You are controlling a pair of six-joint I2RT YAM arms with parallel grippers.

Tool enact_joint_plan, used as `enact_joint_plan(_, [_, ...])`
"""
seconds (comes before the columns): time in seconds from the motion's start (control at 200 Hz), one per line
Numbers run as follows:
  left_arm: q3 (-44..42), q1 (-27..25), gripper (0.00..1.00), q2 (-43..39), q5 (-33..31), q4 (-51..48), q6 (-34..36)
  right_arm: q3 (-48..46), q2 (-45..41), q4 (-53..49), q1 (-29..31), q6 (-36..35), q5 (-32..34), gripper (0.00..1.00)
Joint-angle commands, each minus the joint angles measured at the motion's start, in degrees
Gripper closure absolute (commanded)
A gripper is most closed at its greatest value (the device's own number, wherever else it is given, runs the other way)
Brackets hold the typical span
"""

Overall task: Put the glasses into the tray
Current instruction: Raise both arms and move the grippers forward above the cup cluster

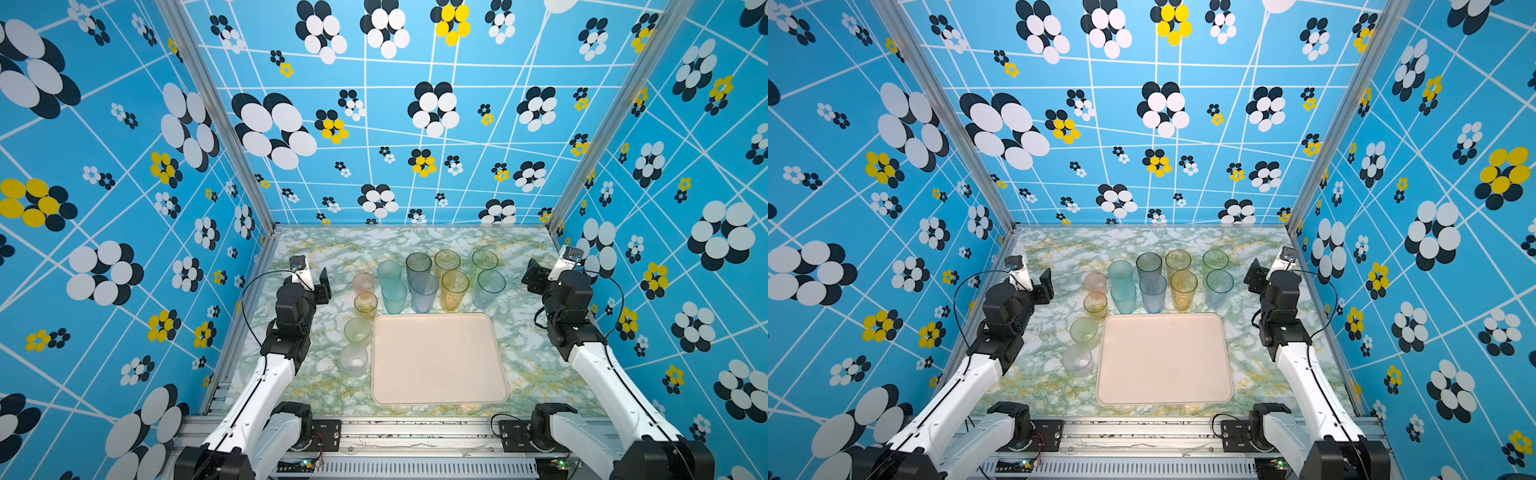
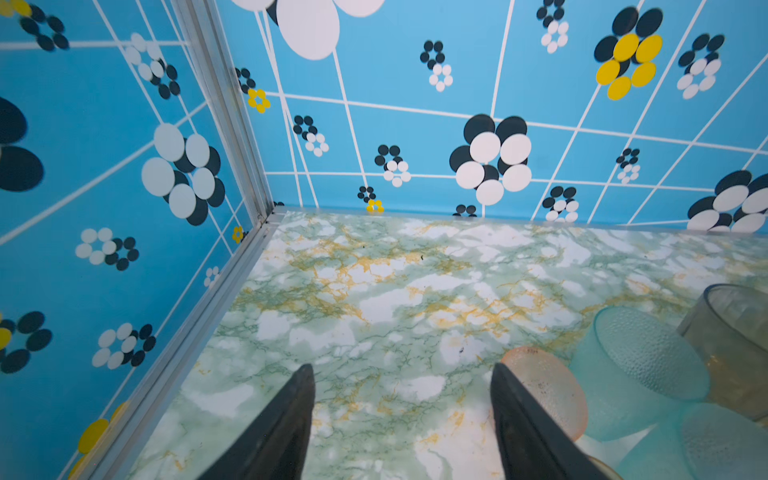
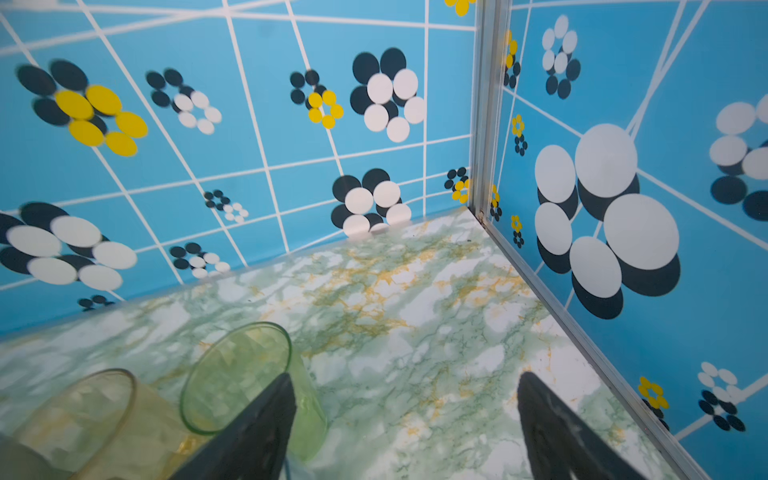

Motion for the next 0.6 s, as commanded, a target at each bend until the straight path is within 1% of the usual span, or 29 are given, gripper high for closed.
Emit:
enact_joint_plan(0.0, [5.8, -1.0, 0.36, -0.7, -2.1, -12.2, -2.2, 7.7, -0.7, -21.4, -0.2, 6.0, -7.8, 0.16])
enact_joint_plan(0.075, [8.8, -2.0, 0.42, 0.9, -1.4, -14.9, -2.5, 12.6, 0.6, -28.0, -0.1, 8.6, -12.5, 0.21])
enact_joint_plan(0.16, [11.1, -2.9, 0.44, 3.5, 1.4, -16.5, -4.2, 15.5, 1.6, -32.3, 1.0, 9.8, -13.9, 0.24])
enact_joint_plan(0.26, [13.3, -5.4, 0.45, 6.2, 1.5, -18.3, -4.0, 17.5, 1.8, -34.7, 2.9, 9.8, -12.4, 0.25])
enact_joint_plan(0.37, [15.4, -7.7, 0.45, 7.7, -1.0, -20.7, -2.6, 18.8, 2.6, -36.8, 3.8, 9.4, -10.3, 0.25])
enact_joint_plan(0.465, [16.1, -7.9, 0.45, 8.0, -1.2, -21.6, -2.7, 20.7, 6.0, -38.3, 4.8, 9.3, -10.8, 0.26])
enact_joint_plan(0.53, [16.8, -7.9, 0.45, 8.2, -1.0, -22.4, -2.6, 22.4, 9.3, -39.7, 5.6, 8.8, -9.7, 0.27])
enact_joint_plan(0.55, [17.0, -7.9, 0.45, 8.3, -1.1, -22.8, -2.6, 23.1, 10.3, -40.2, 7.8, 8.6, -9.1, 0.27])
enact_joint_plan(0.595, [17.5, -7.9, 0.45, 8.5, -1.1, -23.8, -2.4, 24.4, 12.7, -41.3, 8.9, 8.1, -8.0, 0.27])
